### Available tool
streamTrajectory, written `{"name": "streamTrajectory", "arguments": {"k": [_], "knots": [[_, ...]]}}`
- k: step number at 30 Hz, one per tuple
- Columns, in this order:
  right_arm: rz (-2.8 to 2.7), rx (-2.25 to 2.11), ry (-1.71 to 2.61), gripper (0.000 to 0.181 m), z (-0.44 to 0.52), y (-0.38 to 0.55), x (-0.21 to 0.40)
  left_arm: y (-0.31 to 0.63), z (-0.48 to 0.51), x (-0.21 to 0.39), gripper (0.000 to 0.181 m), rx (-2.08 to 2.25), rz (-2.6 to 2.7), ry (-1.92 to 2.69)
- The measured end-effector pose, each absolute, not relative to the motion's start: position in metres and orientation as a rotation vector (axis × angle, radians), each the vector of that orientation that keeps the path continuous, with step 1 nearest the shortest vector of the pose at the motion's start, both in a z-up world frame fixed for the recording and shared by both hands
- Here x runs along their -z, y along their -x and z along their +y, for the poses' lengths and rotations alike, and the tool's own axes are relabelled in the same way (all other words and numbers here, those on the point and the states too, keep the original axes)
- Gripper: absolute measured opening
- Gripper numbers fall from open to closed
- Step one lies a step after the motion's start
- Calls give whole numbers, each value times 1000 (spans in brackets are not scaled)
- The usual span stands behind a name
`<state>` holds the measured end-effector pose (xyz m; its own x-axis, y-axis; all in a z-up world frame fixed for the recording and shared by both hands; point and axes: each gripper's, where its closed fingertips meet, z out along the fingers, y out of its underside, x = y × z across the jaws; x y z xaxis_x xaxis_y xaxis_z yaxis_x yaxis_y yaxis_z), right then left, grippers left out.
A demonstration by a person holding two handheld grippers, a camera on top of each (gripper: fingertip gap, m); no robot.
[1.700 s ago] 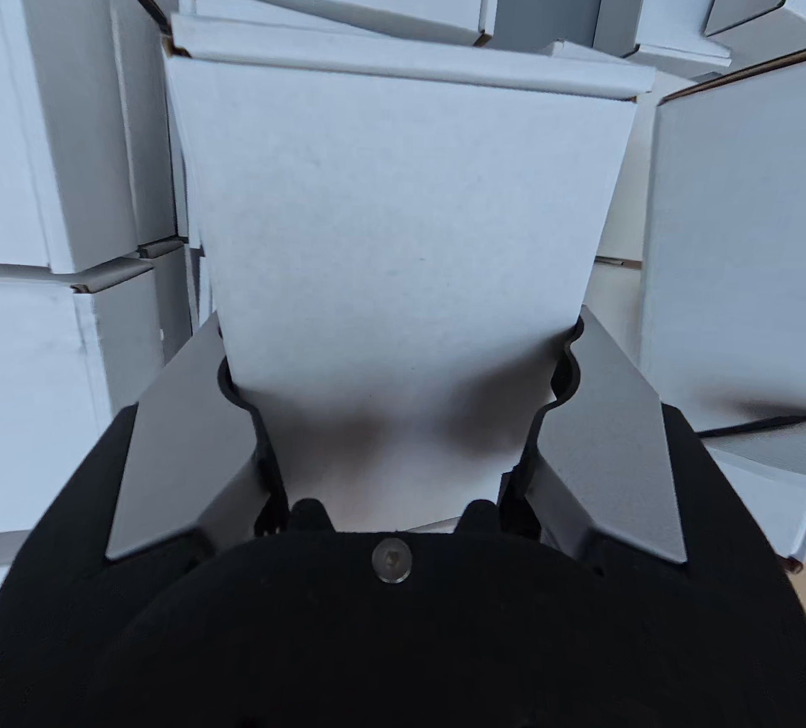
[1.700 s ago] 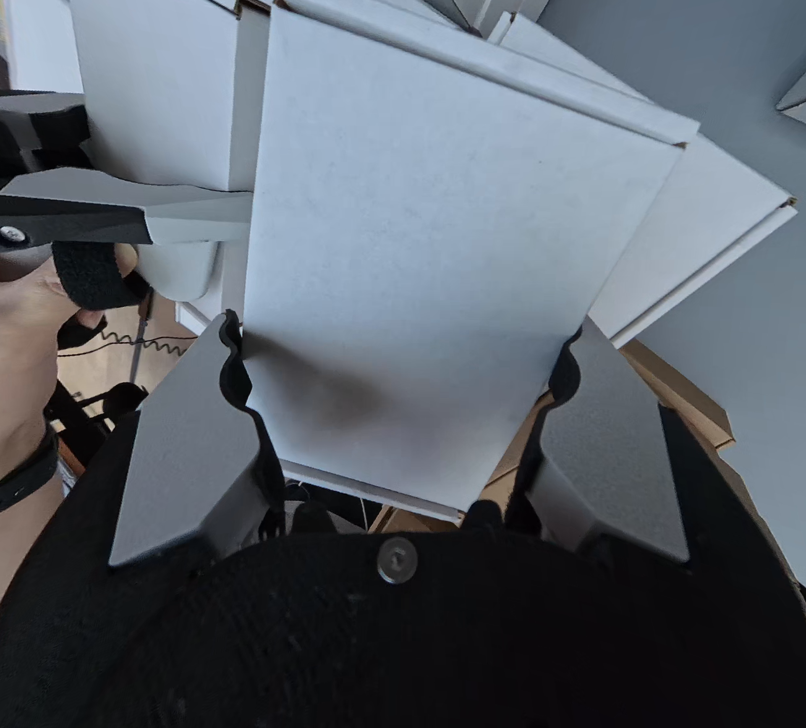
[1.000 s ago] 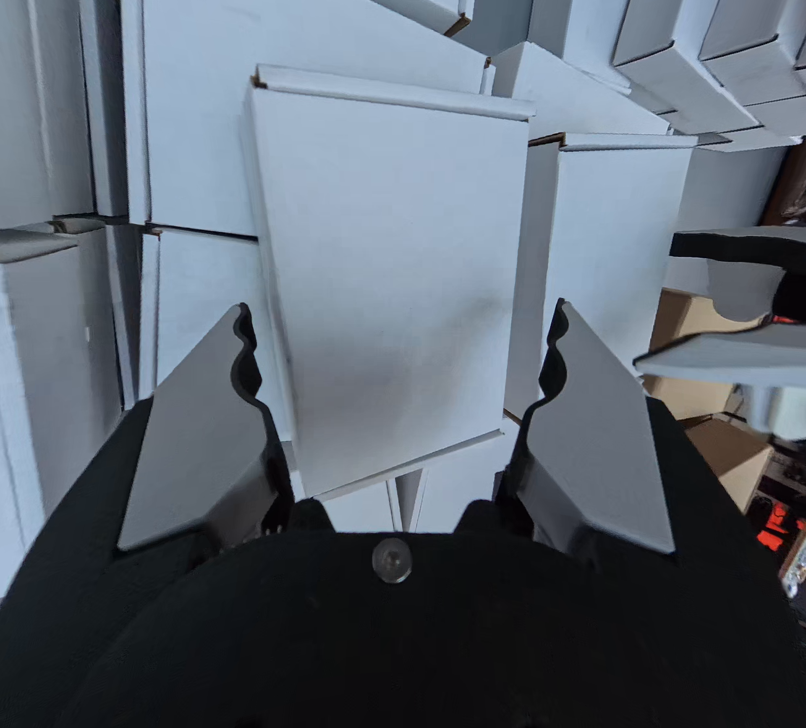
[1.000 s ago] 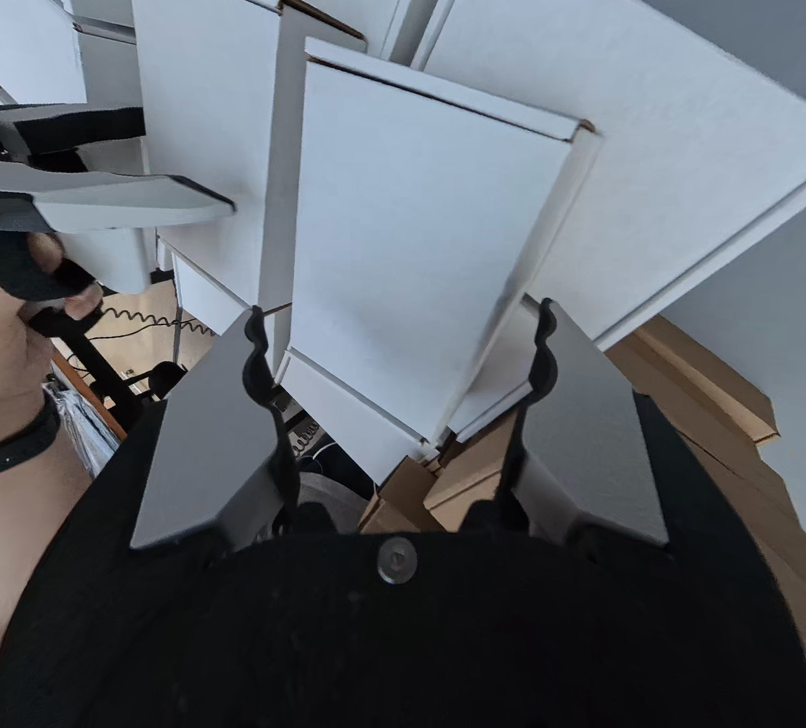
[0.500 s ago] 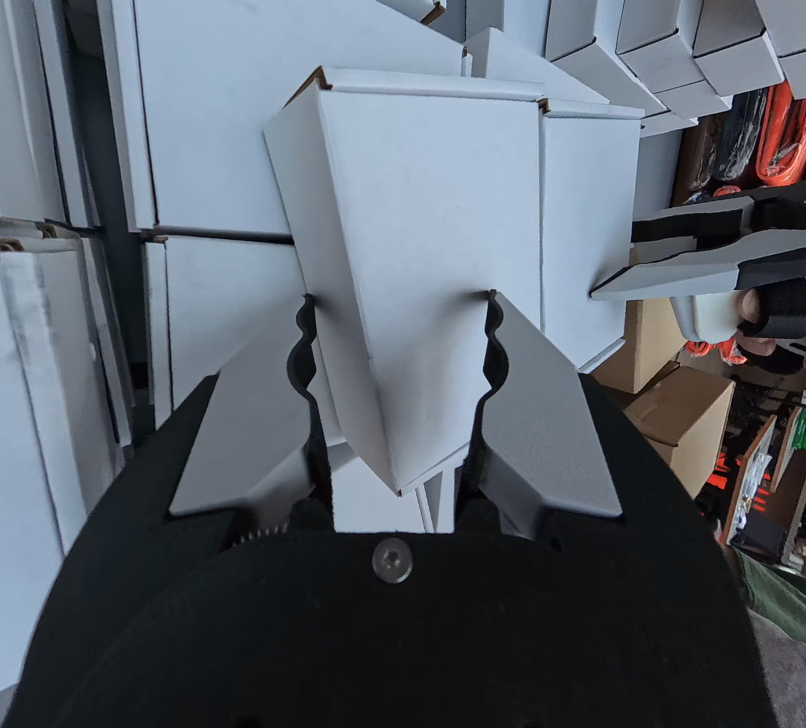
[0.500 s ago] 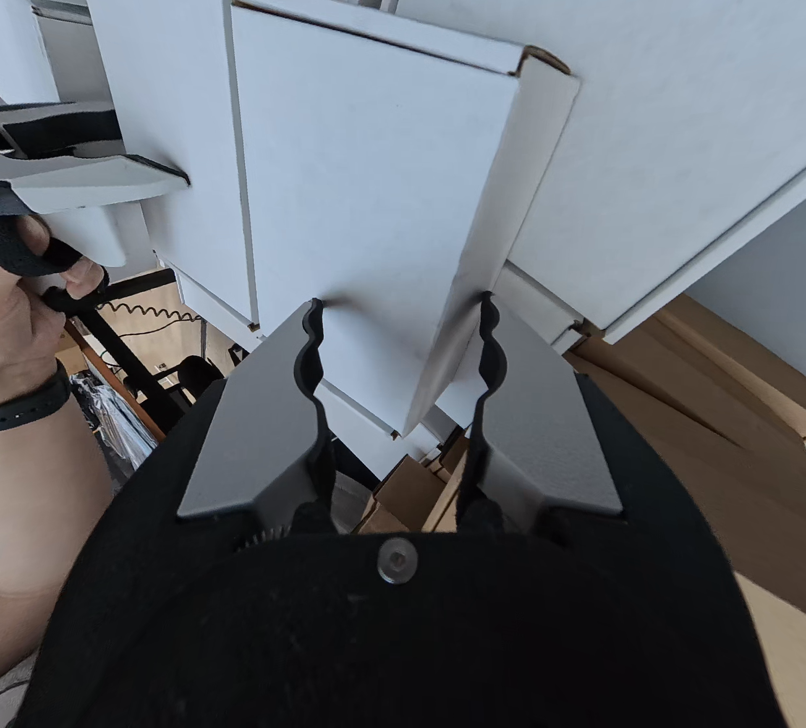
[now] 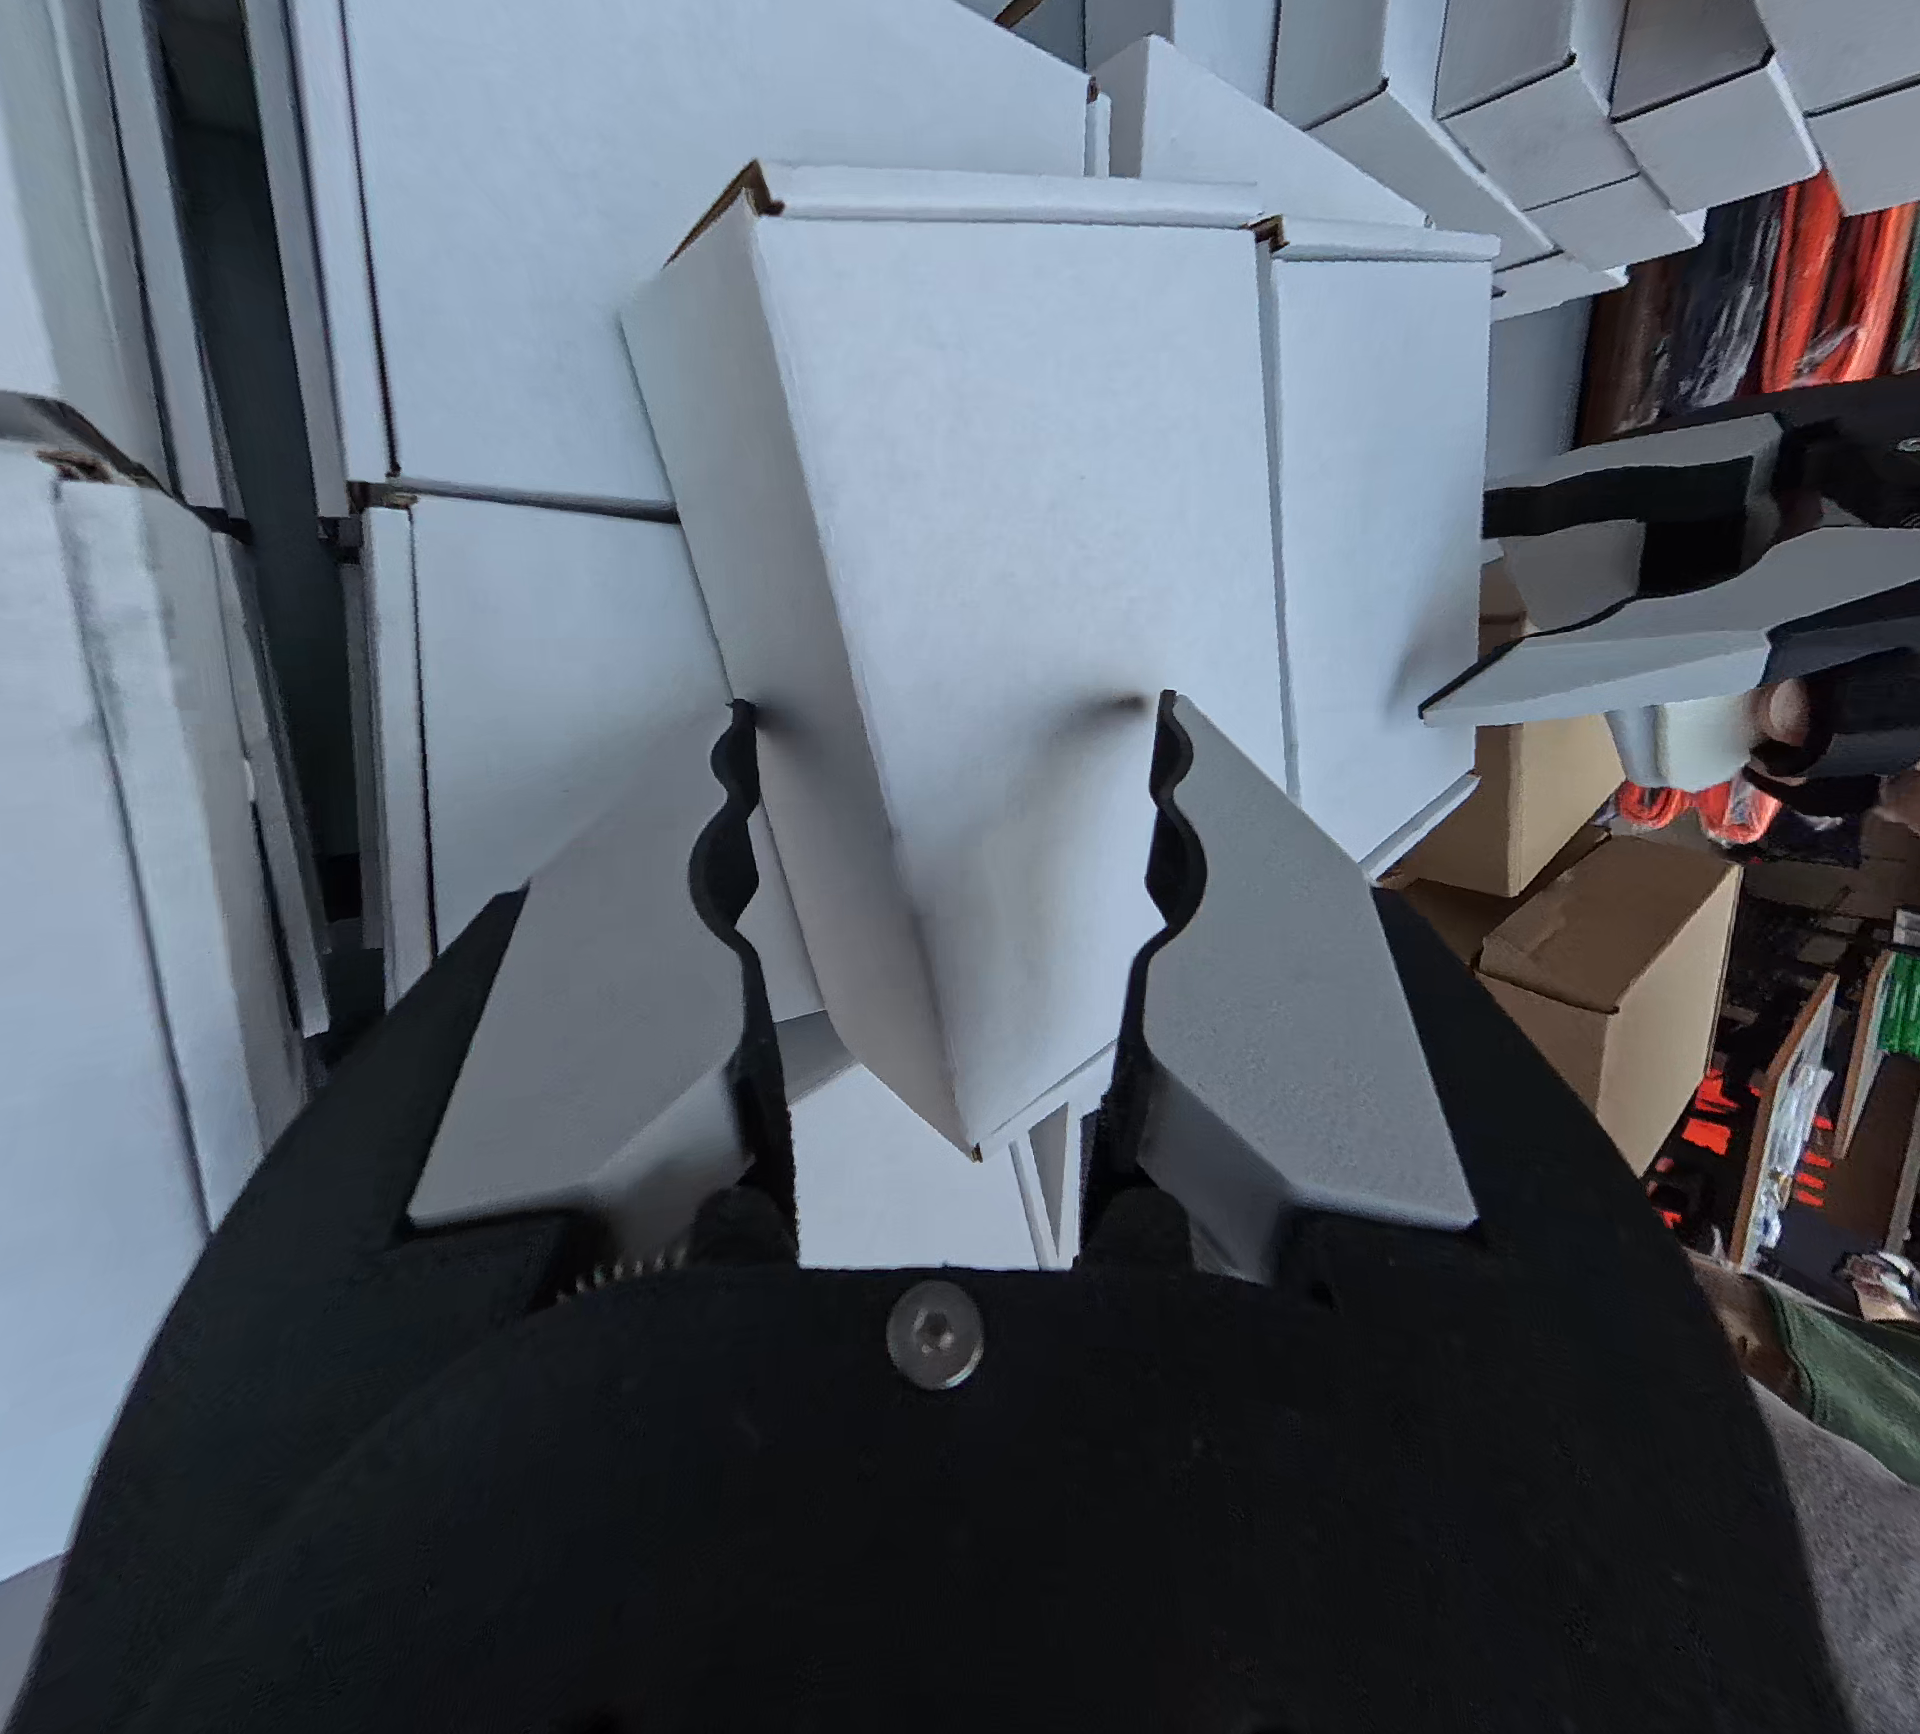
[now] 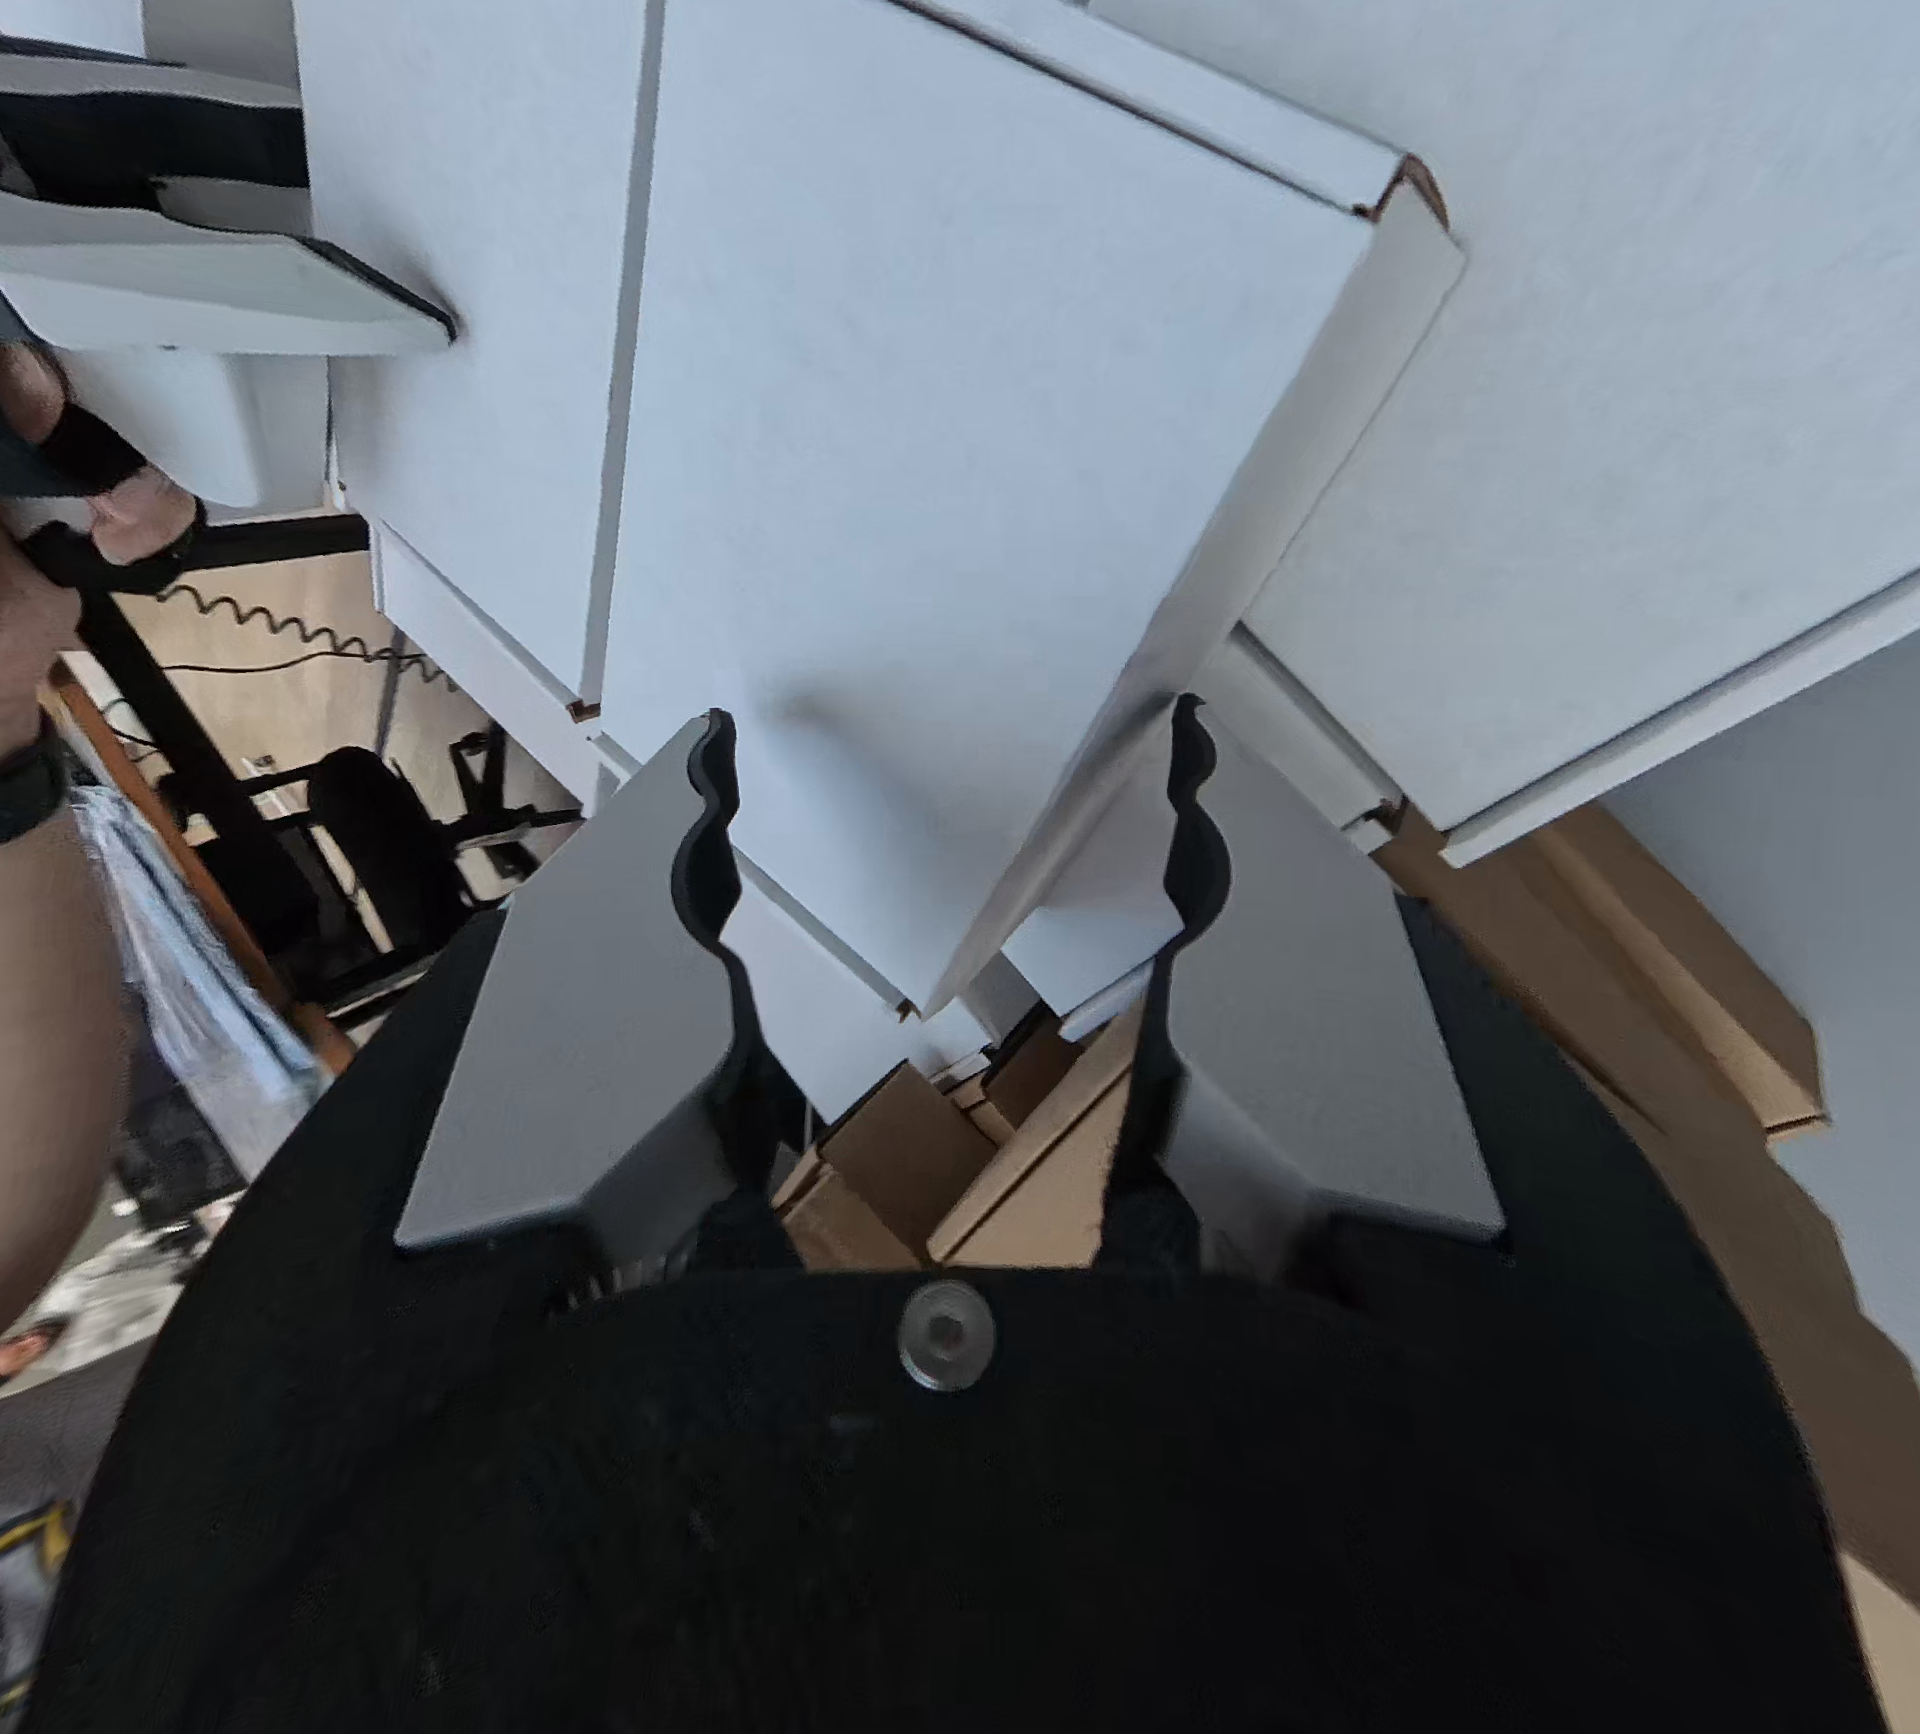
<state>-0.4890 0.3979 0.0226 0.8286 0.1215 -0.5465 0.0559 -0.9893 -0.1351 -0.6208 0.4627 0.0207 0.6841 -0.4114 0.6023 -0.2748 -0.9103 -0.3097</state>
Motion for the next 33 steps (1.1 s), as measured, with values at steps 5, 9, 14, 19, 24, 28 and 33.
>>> {"name": "streamTrajectory", "arguments": {"k": [5, 9, 14, 19, 24, 28, 33], "knots": [[-434, -691, 2635, 113, 412, 478, -57, 624, 462, -59, 77, 1168, 582, 2442], [-615, -747, 1968, 121, 399, 507, -157, 642, 444, -128, 72, 1125, 782, 1963], [-561, -764, 1905, 107, 371, 509, -162, 672, 417, -167, 94, 938, 711, 1513], [-849, -256, 2265, 85, 367, 486, -82, 652, 393, -74, 102, 917, 1078, 1926], [-801, -266, 2524, 102, 357, 490, -38, 647, 406, -55, 101, 840, 1101, 1970], [-912, -95, 2649, 100, 356, 486, -14, 641, 411, -34, 107, 763, 1241, 2005], [-909, -32, 2710, 87, 360, 483, 3, 635, 414, -14, 112, 811, 1298, 2060]]}}
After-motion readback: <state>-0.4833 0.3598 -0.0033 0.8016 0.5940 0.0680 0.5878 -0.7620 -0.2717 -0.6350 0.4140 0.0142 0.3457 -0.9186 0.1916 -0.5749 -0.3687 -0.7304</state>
